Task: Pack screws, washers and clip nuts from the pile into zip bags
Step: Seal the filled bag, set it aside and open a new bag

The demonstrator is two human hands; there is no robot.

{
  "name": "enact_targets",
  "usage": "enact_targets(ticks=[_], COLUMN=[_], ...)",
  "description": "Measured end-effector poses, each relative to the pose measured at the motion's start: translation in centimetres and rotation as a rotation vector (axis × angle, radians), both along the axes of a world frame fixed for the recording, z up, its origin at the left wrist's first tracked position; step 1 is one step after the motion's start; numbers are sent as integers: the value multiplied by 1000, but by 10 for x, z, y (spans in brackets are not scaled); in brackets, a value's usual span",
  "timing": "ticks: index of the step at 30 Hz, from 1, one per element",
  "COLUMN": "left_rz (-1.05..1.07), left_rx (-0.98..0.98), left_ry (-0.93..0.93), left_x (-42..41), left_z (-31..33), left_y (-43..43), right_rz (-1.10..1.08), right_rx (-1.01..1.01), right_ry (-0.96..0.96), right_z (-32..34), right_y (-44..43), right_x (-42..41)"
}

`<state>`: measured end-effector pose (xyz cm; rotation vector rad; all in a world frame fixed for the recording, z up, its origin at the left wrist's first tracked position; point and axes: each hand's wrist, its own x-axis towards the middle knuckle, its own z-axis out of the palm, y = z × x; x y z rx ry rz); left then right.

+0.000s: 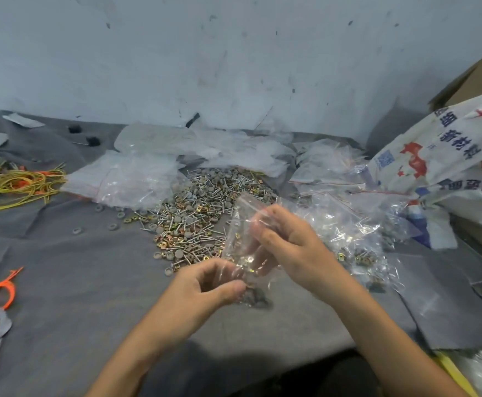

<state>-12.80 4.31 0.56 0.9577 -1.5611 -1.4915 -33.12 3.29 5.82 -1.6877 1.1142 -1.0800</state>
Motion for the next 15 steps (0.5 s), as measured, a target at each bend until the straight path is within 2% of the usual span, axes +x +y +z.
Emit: enact_targets(ticks=[3, 8, 12, 13, 15], left_rz=[101, 168, 255, 280, 317], left_rx=[-64, -159, -182, -182, -178], left_ry=[-77, -300, -347, -354, -379], left_x=[-14, 12, 45, 52, 61], left_z=[-12, -50, -74, -77, -78], left_y=[-15, -20, -14, -14, -16], right_rz=[-109, -470, -626, -660, -794], right_rx=[12, 101, 189, 196, 203], right_ry=[94, 94, 151, 256, 605], right_z=[0, -3, -18, -25, -38], right_y=[-26, -100, -145, -151, -157], right_x=[-23, -86, -131, -141, -165])
